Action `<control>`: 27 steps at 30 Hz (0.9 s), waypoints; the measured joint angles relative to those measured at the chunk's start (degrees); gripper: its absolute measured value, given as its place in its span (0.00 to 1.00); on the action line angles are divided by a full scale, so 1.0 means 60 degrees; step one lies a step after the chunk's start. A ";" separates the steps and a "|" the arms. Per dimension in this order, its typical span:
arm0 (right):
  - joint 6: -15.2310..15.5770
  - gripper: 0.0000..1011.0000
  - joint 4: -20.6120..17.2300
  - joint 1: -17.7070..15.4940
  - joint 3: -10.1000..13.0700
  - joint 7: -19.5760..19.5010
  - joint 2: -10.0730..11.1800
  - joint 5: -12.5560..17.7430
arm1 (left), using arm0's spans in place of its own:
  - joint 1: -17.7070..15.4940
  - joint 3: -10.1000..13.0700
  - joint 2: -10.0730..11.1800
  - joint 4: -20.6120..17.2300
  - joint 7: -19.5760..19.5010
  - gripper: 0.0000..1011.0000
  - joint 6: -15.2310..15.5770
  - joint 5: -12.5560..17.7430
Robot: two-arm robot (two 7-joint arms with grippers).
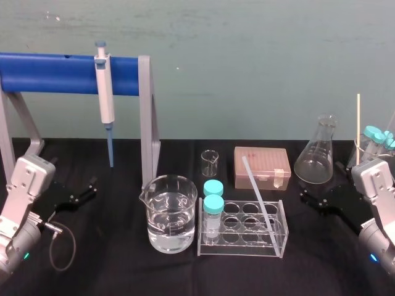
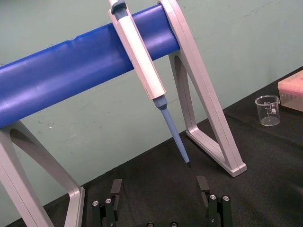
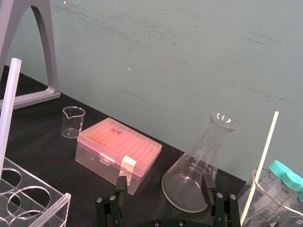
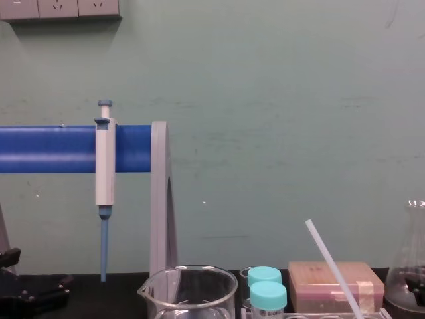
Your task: Pick up the stirring rod with one hand, then place it down.
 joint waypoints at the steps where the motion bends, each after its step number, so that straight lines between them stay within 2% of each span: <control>1: 0.0000 0.99 0.0000 0.0000 0.0000 0.0000 0.0000 0.0000 | 0.0000 0.0000 0.0000 0.0000 0.0000 0.99 0.0000 0.0000; 27: 0.0000 0.99 0.0000 0.0000 0.0000 0.0000 0.0000 0.0000 | 0.0001 0.0000 0.0000 0.0000 0.0000 0.99 0.0000 0.0000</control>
